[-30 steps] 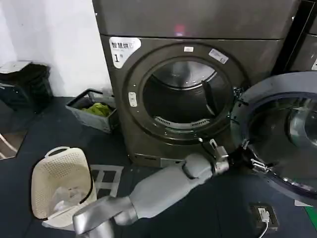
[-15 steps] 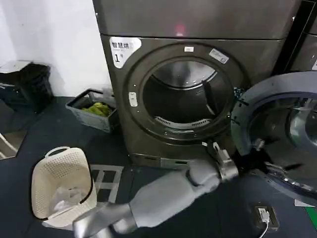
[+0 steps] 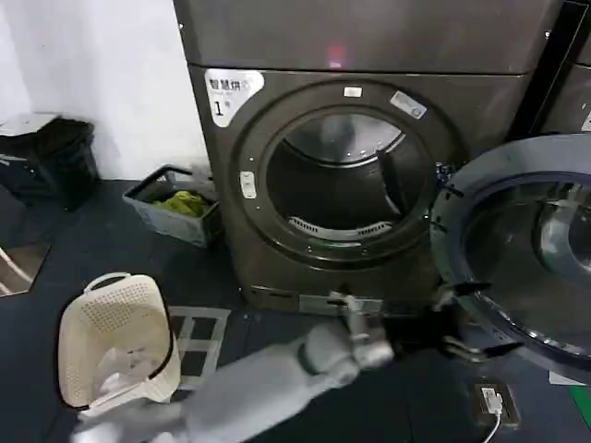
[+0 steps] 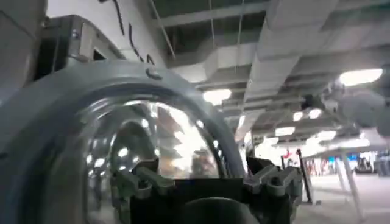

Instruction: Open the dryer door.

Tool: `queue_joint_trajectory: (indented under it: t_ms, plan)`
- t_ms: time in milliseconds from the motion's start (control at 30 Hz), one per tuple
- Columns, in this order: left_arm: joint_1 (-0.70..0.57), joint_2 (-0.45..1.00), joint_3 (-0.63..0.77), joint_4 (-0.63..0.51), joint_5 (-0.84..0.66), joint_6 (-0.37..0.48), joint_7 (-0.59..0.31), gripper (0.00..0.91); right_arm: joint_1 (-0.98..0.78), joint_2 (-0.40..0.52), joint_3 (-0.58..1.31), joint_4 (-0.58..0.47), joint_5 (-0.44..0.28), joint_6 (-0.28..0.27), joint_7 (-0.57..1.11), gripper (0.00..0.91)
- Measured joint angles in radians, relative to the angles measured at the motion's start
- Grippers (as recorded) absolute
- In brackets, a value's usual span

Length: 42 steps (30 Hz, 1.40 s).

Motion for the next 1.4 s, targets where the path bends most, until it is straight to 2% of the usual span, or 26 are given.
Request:
queue_joint_trajectory:
  t_ms: [200, 367, 600, 733, 833, 1100, 1267, 1400]
  plan:
    - [-0.053, 0.192, -0.016, -0.078, 0.095, 0.072, -0.022, 0.907, 0.008, -0.009, 0.027, 0.009, -0.074, 0.003, -0.003, 0.907]
    - [-0.090, 0.360, -0.016, -0.129, 0.155, 0.163, -0.032, 0.907, 0.004, -0.024, 0.059, 0.010, -0.097, 0.002, -0.003, 0.907]
    - [-0.129, 0.613, -0.018, -0.225, 0.086, 0.380, -0.125, 0.907, -0.002, -0.041, 0.086, -0.009, -0.175, 0.032, -0.007, 0.907]
    - [-0.140, 0.744, -0.002, -0.283, 0.034, 0.521, -0.192, 0.907, 0.001, -0.046, 0.084, -0.009, -0.178, 0.032, -0.008, 0.907]
    - [-0.142, 0.834, 0.010, -0.296, -0.031, 0.587, -0.189, 0.907, 0.000, -0.046, 0.081, -0.011, -0.181, 0.032, -0.012, 0.907]
    - [-0.202, 1.037, 0.061, -0.279, -0.031, 0.674, -0.063, 0.907, -0.013, -0.053, 0.071, -0.033, -0.192, 0.047, -0.013, 0.907]
    - [-0.279, 1.128, 0.089, -0.246, 0.070, 0.688, 0.106, 0.907, -0.021, -0.054, 0.069, -0.039, -0.197, 0.052, -0.016, 0.907]
    - [-0.445, 1.170, 0.210, -0.187, 0.151, 0.673, 0.264, 0.907, -0.030, -0.062, 0.079, -0.051, -0.195, 0.054, -0.016, 0.907]
